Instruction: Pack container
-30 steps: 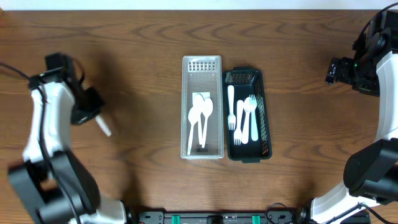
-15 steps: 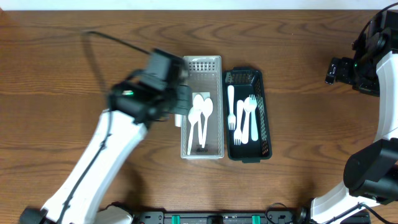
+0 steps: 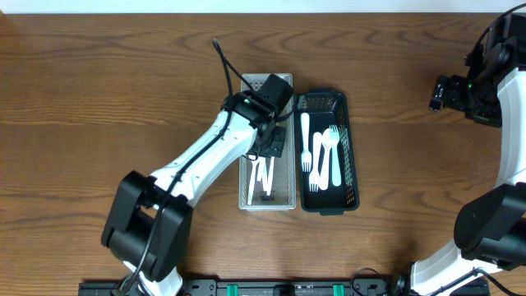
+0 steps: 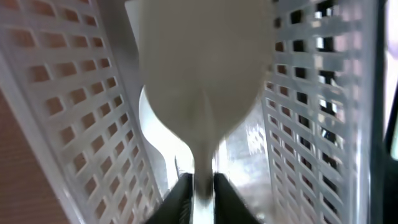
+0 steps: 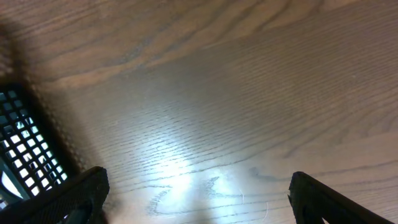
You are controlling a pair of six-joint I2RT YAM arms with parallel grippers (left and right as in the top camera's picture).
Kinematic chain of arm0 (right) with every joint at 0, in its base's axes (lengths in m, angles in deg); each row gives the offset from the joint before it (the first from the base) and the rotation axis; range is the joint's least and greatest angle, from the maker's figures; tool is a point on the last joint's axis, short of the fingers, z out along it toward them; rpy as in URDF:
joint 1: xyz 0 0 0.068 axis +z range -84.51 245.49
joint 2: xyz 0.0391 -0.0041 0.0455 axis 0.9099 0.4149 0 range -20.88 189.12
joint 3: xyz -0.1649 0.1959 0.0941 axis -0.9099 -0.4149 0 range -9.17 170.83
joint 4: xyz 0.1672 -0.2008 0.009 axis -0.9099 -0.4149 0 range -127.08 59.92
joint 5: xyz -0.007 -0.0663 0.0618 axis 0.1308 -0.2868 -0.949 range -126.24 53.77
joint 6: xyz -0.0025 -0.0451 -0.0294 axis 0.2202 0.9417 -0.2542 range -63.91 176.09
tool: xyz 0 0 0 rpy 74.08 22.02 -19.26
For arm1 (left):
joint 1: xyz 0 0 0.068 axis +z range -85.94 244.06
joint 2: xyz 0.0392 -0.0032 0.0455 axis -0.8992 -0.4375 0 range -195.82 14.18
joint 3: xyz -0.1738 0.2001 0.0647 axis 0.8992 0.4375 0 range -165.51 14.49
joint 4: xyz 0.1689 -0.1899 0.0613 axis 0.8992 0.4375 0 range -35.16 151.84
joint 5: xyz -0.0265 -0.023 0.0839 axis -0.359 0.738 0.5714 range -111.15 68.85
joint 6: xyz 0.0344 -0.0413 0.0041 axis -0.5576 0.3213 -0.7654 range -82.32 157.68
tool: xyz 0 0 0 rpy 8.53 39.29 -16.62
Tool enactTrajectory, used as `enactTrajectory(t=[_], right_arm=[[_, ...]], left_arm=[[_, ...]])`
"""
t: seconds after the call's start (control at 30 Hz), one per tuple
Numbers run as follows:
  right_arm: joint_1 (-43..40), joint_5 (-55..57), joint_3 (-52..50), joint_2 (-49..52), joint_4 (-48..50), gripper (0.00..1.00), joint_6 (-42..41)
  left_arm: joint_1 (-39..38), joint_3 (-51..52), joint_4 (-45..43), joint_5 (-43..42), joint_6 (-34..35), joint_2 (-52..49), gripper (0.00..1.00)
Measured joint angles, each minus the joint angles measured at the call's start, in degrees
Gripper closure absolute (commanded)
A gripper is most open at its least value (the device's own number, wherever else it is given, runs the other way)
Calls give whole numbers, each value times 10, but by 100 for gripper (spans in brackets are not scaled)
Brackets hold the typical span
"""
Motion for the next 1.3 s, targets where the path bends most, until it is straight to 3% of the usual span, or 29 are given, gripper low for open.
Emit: enactTrajectory(t=[0.2, 0.37, 0.47, 0.67, 0.93, 1.3], right_arm=[[0, 0, 0, 0, 7, 5, 0], [0, -1, 0, 0, 18, 4, 0], [3, -2, 0, 0, 46, 1, 0], [59, -2, -1, 0, 188, 1, 5], [119, 9, -1, 0, 358, 1, 13], [118, 11, -11, -12, 313, 1, 22]], left_arm=[[0, -9, 20, 16, -12, 12, 39], [14, -39, 29, 57, -19, 71, 25], [50, -50, 20, 76, -28, 127, 2], [170, -58, -56, 96, -42, 159, 2], [263, -58, -99, 104, -47, 149, 2], [317, -38, -97, 112, -83, 166, 2]])
